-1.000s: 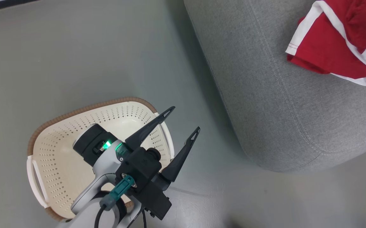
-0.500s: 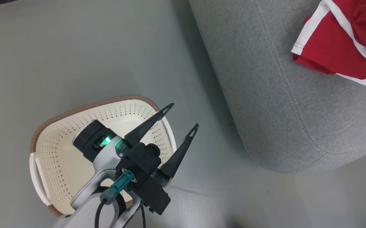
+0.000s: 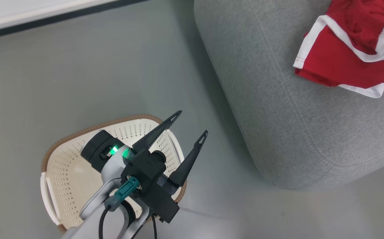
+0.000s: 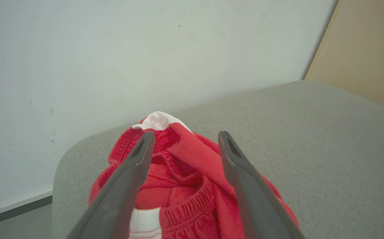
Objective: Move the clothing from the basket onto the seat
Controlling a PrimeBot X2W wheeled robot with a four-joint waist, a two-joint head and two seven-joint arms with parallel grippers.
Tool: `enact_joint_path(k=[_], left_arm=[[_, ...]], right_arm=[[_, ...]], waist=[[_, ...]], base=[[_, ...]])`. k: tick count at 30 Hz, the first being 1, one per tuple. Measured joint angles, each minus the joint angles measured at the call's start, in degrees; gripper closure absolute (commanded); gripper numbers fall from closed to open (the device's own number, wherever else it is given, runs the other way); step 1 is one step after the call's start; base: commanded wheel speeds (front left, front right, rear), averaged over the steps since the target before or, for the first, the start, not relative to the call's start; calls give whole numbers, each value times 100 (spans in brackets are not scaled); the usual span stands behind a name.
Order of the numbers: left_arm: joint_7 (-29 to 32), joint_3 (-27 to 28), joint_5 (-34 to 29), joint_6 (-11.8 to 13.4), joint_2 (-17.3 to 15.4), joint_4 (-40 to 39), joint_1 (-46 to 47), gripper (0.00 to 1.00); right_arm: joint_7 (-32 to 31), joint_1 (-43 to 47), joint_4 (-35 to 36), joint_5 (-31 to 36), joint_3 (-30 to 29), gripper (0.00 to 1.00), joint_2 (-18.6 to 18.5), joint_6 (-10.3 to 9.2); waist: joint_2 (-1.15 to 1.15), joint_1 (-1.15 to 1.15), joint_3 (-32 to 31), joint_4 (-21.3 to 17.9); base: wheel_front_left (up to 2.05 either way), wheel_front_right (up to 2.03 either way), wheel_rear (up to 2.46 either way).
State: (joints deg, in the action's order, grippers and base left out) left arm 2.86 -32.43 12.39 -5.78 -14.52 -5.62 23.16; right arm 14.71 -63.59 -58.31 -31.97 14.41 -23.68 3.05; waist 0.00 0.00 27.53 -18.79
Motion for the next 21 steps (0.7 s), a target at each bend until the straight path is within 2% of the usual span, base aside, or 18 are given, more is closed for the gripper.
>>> enact_joint_path(k=[10, 21], left_arm=[[-264, 29, 134, 146, 207, 327, -176, 0], [-517, 283, 276, 454, 360, 631, -527, 0]], right_arm=[[0, 721, 756, 233, 79, 0, 194, 49], [0, 1766, 1714, 420, 280, 0, 526, 51]], waist=[[0, 0, -563, 63], [-1, -1, -1220, 314]], base=[[0, 0, 0], [0, 0, 0]])
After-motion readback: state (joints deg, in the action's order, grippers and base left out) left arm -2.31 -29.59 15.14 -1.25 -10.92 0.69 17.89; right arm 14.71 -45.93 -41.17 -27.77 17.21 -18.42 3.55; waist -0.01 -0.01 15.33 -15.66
